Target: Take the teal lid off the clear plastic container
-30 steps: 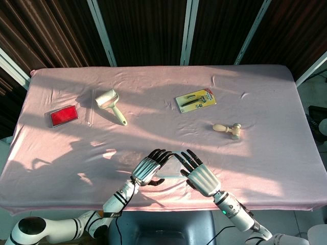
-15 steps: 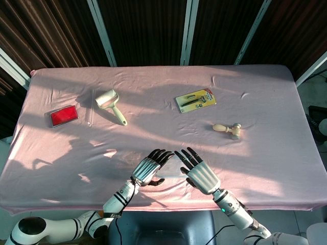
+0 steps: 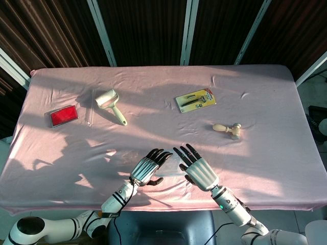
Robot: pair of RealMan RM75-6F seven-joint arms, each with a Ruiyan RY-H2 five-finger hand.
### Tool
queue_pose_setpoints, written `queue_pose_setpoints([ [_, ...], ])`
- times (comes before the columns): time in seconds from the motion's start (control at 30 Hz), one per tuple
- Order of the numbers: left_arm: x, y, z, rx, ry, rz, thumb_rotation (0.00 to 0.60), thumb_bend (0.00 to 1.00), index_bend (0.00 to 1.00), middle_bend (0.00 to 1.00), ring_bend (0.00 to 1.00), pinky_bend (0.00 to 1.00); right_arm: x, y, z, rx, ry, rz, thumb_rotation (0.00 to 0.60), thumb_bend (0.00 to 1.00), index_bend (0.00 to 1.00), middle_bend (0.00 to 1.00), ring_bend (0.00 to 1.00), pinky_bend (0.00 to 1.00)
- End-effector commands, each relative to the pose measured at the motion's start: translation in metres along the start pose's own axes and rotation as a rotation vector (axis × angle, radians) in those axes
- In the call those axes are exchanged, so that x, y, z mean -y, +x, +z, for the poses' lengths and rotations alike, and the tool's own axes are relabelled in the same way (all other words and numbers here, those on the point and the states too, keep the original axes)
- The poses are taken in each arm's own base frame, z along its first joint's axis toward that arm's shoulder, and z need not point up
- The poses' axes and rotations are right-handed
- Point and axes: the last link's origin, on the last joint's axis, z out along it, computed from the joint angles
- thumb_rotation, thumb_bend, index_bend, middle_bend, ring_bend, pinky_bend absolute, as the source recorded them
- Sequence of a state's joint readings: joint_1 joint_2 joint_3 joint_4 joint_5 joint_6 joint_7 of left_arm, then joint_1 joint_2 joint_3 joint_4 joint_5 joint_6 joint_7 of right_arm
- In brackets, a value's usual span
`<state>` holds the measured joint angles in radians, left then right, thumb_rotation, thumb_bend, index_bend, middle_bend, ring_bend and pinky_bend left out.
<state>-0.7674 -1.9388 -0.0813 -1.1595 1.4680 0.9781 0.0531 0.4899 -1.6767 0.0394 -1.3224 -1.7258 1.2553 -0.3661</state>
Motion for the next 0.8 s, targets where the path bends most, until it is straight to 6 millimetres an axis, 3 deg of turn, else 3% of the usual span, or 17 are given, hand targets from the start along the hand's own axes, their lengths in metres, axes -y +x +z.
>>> queue_pose_setpoints([
  [0.03, 0.001, 0.000, 0.000, 0.002, 0.000, 0.002, 0.600, 0.33, 0.00, 0.54, 0.50, 0.45, 0.000, 0.002, 0.001, -0.005, 0.000, 0.002, 0.600, 0.46, 0.65, 0.08, 0.00, 0.00],
  [0.53, 0.001, 0.000, -0.005, 0.001, -0.014, 0.013, 0.600, 0.33, 0.00, 0.54, 0.50, 0.46, 0.004, 0.022, 0.016, -0.074, 0.004, 0.008, 0.600, 0.46, 0.64, 0.09, 0.00, 0.00],
  [0.8, 0.002, 0.003, -0.008, -0.005, -0.019, 0.009, 0.600, 0.33, 0.00, 0.54, 0.50, 0.46, 0.007, 0.016, 0.020, -0.082, 0.015, 0.039, 0.600, 0.46, 0.64, 0.11, 0.00, 0.00],
])
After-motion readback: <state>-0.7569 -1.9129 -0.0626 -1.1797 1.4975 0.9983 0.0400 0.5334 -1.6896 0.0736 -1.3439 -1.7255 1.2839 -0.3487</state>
